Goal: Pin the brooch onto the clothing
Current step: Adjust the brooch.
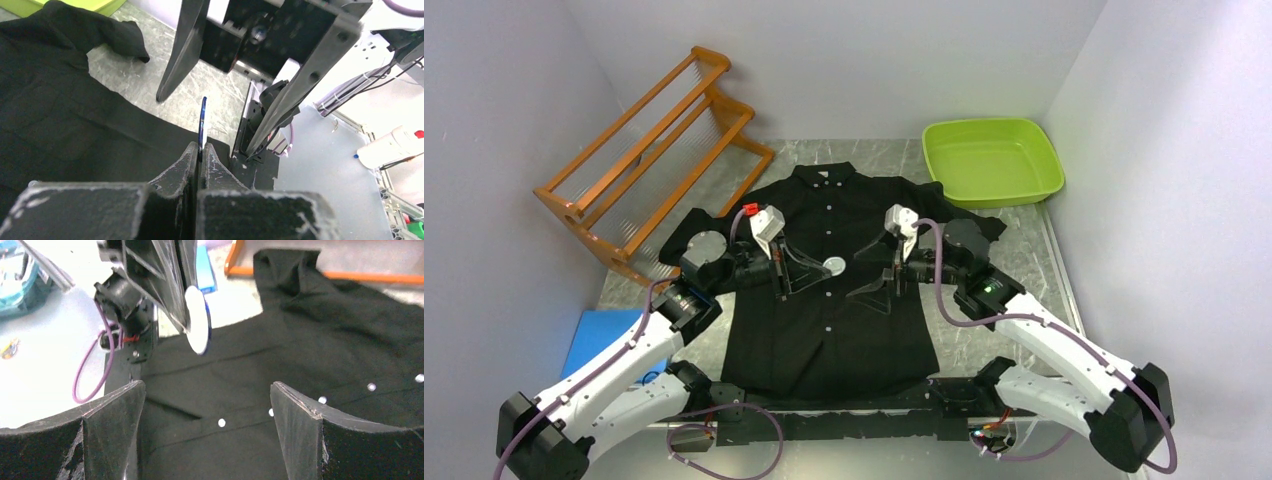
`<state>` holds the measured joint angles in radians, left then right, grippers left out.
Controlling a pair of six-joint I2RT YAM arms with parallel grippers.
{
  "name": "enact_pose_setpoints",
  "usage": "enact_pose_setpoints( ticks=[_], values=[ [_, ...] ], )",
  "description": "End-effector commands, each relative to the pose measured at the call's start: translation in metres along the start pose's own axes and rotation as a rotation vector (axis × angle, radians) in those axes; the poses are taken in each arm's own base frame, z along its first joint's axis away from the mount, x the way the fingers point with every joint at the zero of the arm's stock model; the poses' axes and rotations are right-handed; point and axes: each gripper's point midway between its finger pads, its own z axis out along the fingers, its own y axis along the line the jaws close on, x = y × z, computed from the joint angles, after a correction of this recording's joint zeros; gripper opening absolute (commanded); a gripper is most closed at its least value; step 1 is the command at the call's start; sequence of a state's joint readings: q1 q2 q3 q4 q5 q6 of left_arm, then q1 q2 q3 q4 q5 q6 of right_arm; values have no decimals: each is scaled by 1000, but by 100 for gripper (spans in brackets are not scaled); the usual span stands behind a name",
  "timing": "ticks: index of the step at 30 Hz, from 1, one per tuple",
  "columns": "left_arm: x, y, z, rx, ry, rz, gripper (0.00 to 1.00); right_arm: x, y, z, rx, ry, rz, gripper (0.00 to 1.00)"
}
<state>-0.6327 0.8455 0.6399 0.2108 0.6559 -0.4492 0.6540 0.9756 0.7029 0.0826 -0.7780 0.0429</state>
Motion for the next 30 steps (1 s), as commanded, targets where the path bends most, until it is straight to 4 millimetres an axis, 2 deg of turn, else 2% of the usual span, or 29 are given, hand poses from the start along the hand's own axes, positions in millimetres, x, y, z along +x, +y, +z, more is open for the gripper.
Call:
enact_pose_setpoints(
  ticks=[1,6,10,13,18,21,25,30],
  values=[
    [-8,-3,-3,-3,-3,78,3,-41,-6,-6,75,-155,-28,100],
    [2,13,-5,-62,65,166,3,-61,-15,-9,131,-223,122,100],
    [9,23,-5,-68,129,293,3,-64,-31,-7,217,-230,302,100],
    [6,39,-3,-119,159,429,3,-65,-35,-7,241,-231,377,100],
    [0,51,7,-156,161,716,3,-64,-42,-16,306,-252,567,100],
    [-13,58,11,-223,132,879,3,-65,-42,-18,260,-277,711,99],
    [-25,61,8,-303,82,1090,3,-58,-38,-15,146,-301,895,91],
    [-33,64,3,-370,56,1228,2,-64,-32,-5,51,-296,960,79]
  ],
)
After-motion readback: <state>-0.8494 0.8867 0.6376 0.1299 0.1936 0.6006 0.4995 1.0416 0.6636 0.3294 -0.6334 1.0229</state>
